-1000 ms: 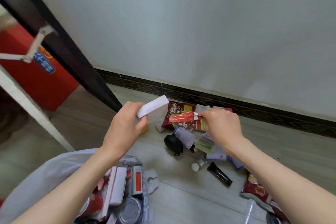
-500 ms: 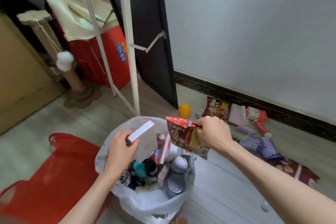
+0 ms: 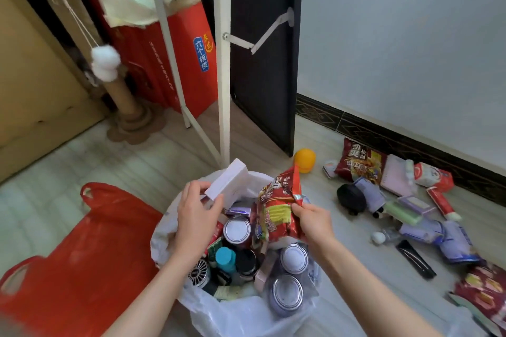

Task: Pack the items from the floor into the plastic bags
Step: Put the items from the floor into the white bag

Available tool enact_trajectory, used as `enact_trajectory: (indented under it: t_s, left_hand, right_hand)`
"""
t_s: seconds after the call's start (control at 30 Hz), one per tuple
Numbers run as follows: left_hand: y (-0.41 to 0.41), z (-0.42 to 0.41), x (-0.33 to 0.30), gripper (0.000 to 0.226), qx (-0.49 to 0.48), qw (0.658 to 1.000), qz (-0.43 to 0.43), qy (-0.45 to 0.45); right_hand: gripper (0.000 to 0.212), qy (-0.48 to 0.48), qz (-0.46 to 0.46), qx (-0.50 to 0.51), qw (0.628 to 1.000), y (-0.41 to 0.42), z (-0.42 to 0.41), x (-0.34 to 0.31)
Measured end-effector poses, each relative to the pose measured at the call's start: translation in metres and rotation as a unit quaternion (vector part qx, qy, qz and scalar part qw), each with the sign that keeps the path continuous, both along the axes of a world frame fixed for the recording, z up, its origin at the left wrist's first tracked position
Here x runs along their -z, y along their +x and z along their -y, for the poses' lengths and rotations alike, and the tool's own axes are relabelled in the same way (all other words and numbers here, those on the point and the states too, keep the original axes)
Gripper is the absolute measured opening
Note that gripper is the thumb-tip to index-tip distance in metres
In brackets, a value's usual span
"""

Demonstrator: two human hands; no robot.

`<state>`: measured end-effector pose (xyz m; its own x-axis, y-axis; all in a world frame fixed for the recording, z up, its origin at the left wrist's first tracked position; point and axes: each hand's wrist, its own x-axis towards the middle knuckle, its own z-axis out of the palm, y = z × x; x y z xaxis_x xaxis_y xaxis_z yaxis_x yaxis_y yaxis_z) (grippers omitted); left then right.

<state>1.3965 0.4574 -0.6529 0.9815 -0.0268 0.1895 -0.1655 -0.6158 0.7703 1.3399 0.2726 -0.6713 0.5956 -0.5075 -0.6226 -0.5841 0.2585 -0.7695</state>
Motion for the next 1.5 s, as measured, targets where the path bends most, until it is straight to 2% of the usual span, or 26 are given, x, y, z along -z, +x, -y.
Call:
enact_trajectory:
  t_s: [0.07, 0.13, 0.23, 0.33, 0.43, 0.5, 0.6, 0.67, 0.73, 0.8, 0.93, 1.0, 1.07, 1.1, 1.2, 1.27, 1.37, 1.5]
  left_hand:
    - [0.007, 0.001, 0.007, 0.020, 0.062, 0.997, 0.026, 0.035]
    - [0.012, -0.001, 0.017, 0.019, 0.117, 0.989, 0.043, 0.078]
    - [0.018, -0.008, 0.035, 0.020, 0.150, 0.975, 0.023, 0.163]
    - [0.016, -0.015, 0.045, 0.026, 0.162, 0.961, 0.049, 0.220]
    - [0.011, -0.020, 0.051, 0.027, 0.148, 0.957, 0.105, 0.225]
    - [0.009, -0.024, 0.058, 0.020, 0.145, 0.948, 0.130, 0.252]
    - [0.012, -0.027, 0.067, 0.014, 0.132, 0.939, 0.087, 0.306]
    - [0.013, -0.026, 0.066, 0.023, 0.150, 0.920, 0.035, 0.360]
    - [0.014, -0.021, 0.062, 0.028, 0.174, 0.903, 0.012, 0.394]
    - [0.011, -0.013, 0.055, 0.035, 0.195, 0.904, 0.017, 0.381]
    - [-0.006, 0.018, 0.034, 0.039, 0.265, 0.906, 0.076, 0.321]
    - [-0.014, 0.040, 0.025, 0.046, 0.306, 0.897, 0.103, 0.302]
    - [-0.022, 0.067, 0.021, 0.049, 0.336, 0.885, 0.131, 0.295]
    - [-0.027, 0.081, 0.020, 0.050, 0.351, 0.877, 0.141, 0.296]
    - [-0.048, 0.124, 0.025, 0.052, 0.398, 0.855, 0.156, 0.294]
    - [-0.068, 0.147, 0.037, 0.052, 0.433, 0.843, 0.146, 0.283]
    - [-0.098, 0.172, 0.067, 0.053, 0.468, 0.827, 0.119, 0.287]
    - [-0.125, 0.198, 0.115, 0.055, 0.507, 0.798, 0.073, 0.318]
  right_hand:
    - [0.023, 0.069, 0.017, 0.033, 0.997, 0.002, -0.003, 0.004]
    - [0.021, 0.050, 0.023, -0.002, 0.998, 0.000, -0.008, 0.009]
    - [0.012, -0.020, 0.028, -0.068, 0.997, -0.005, -0.017, 0.014]
    - [0.036, -0.147, 0.044, -0.106, 0.982, -0.010, -0.020, 0.016]
    - [0.048, -0.278, 0.109, -0.165, 0.940, -0.018, -0.022, 0.014]
    - [0.050, -0.326, 0.095, -0.248, 0.907, -0.020, -0.026, 0.018]
    - [0.050, -0.340, 0.033, -0.355, 0.870, -0.025, -0.026, 0.024]
    - [0.047, -0.354, 0.006, -0.392, 0.849, -0.028, -0.020, 0.022]
    - [0.046, -0.375, 0.003, -0.397, 0.838, -0.030, -0.008, 0.017]
    - [0.048, -0.411, 0.011, -0.404, 0.817, -0.035, 0.008, 0.009]
    - [0.050, -0.494, 0.044, -0.419, 0.760, -0.051, 0.053, -0.011]
    - [0.054, -0.559, 0.052, -0.414, 0.716, -0.065, 0.081, -0.021]
    - [0.061, -0.617, 0.031, -0.403, 0.675, -0.080, 0.111, -0.029]
    - [0.064, -0.626, 0.015, -0.398, 0.671, -0.090, 0.125, -0.034]
    - [0.065, -0.645, -0.011, -0.367, 0.671, -0.123, 0.162, -0.039]
    - [0.060, -0.636, -0.022, -0.343, 0.691, -0.153, 0.184, -0.028]
    - [0.059, -0.601, -0.064, -0.300, 0.738, -0.202, 0.207, 0.007]
    - [0.050, -0.514, -0.136, -0.177, 0.828, -0.261, 0.215, 0.061]
